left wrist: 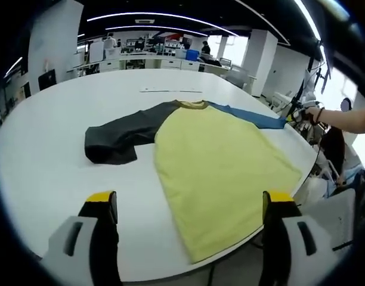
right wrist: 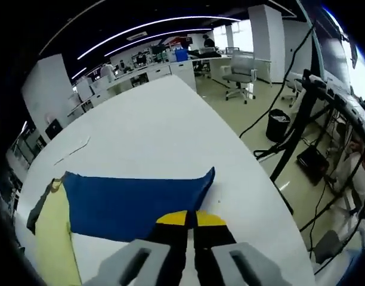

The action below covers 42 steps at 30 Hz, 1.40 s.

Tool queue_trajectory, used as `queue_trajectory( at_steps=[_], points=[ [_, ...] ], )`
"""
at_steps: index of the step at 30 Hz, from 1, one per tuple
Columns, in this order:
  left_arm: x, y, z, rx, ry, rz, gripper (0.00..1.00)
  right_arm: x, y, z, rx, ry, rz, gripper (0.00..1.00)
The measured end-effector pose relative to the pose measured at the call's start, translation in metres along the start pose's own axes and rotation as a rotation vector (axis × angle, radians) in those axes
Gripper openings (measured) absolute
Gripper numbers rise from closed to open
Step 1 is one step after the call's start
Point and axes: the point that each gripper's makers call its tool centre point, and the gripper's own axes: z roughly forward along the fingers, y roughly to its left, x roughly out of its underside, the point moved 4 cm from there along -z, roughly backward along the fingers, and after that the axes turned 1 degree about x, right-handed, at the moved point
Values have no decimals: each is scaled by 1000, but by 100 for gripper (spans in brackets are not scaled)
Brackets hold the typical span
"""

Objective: Fold the garment on the visible template until the final outline fits inside the template.

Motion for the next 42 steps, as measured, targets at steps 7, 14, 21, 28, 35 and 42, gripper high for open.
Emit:
queue_trajectory(
  at_steps=[7,14,21,28,35,42],
  points=[
    [-2,2,-1,5,-7,8,99,-13,31,-2,-59,-16,-57,0],
    [-7,5,-3,8,-20,16,99,-29,70,-5,-120,-44,-97,0],
    [-9,6,-4,14,-31,30,99,-38,111,0,-184,-49,-163,0],
    [-8,7,-6,20,-35,36,99,-42,139,10,-212,-36,-199,0],
    [-7,9,-8,24,-41,34,99,-39,173,14,-249,-18,-230,0],
    [-6,7,-8,38,-41,40,99,-33,202,17,-285,-2,-266,0]
  ],
)
